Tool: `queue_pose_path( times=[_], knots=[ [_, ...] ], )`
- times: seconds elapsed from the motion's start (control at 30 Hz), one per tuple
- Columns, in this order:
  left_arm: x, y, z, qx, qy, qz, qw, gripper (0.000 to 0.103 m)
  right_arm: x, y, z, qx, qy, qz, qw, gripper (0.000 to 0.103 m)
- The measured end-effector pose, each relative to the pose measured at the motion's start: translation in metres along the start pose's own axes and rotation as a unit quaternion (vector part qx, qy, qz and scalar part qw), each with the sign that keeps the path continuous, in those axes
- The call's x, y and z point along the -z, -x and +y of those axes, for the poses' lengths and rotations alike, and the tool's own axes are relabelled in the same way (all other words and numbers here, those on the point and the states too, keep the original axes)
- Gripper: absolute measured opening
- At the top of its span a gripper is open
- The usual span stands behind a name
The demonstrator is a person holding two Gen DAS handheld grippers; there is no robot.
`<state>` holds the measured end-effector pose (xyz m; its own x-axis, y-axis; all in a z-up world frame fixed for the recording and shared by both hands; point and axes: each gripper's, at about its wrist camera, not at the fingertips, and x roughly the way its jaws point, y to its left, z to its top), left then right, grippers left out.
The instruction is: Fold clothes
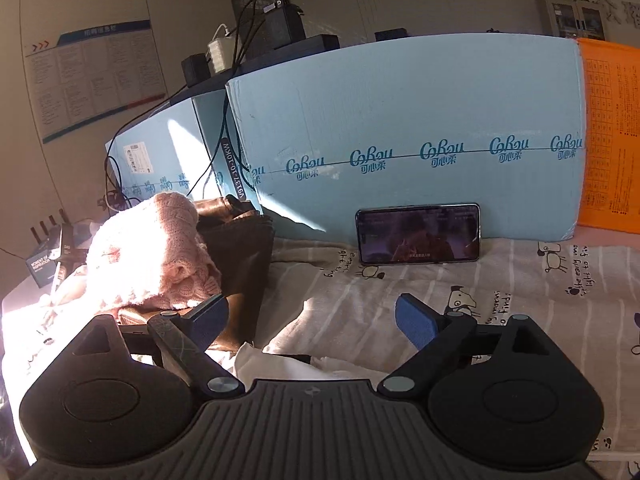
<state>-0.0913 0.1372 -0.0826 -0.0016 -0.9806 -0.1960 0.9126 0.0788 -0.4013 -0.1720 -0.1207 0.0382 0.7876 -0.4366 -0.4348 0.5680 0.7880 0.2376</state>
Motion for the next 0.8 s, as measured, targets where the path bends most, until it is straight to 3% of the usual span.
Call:
queue_pose_path(
  times=[0.13, 0.3, 0.5, 0.53, 0.57, 0.63, 0.8],
  knots=[
    [-0.006, -0.001, 0.001, -0.024, 0.002, -0.007, 0.9997, 0.069, 0.012, 0.035, -0.026, 0.027, -0.019, -0.019, 0.999, 0.094],
    [-0.017, -0.007, 0.001, -0.05, -0.009, -0.013, 0.9986, 0.07, 0.038, 0.057, -0.056, 0.049, -0.052, -0.014, 0.997, 0.095],
    [-0.024, -0.025, 0.002, -0.068, -0.022, 0.029, 0.997, 0.068, 0.069, 0.066, -0.081, 0.033, -0.105, -0.002, 0.994, 0.095],
    [-0.024, -0.028, 0.002, -0.072, -0.024, 0.036, 0.9965, 0.059, 0.073, 0.066, -0.084, 0.032, -0.114, -0.001, 0.993, 0.095],
    [-0.024, -0.03, 0.004, -0.071, -0.022, 0.045, 0.9962, 0.038, 0.076, 0.065, -0.088, 0.03, -0.125, -0.001, 0.992, 0.095],
    [-0.024, -0.033, 0.007, -0.067, -0.018, 0.059, 0.9958, 0.01, 0.081, 0.064, -0.093, 0.024, -0.14, -0.001, 0.99, 0.095],
    [-0.024, -0.027, 0.011, -0.068, -0.016, 0.069, 0.9951, 0.006, 0.087, 0.06, -0.101, 0.009, -0.158, -0.002, 0.987, 0.095]
  ],
)
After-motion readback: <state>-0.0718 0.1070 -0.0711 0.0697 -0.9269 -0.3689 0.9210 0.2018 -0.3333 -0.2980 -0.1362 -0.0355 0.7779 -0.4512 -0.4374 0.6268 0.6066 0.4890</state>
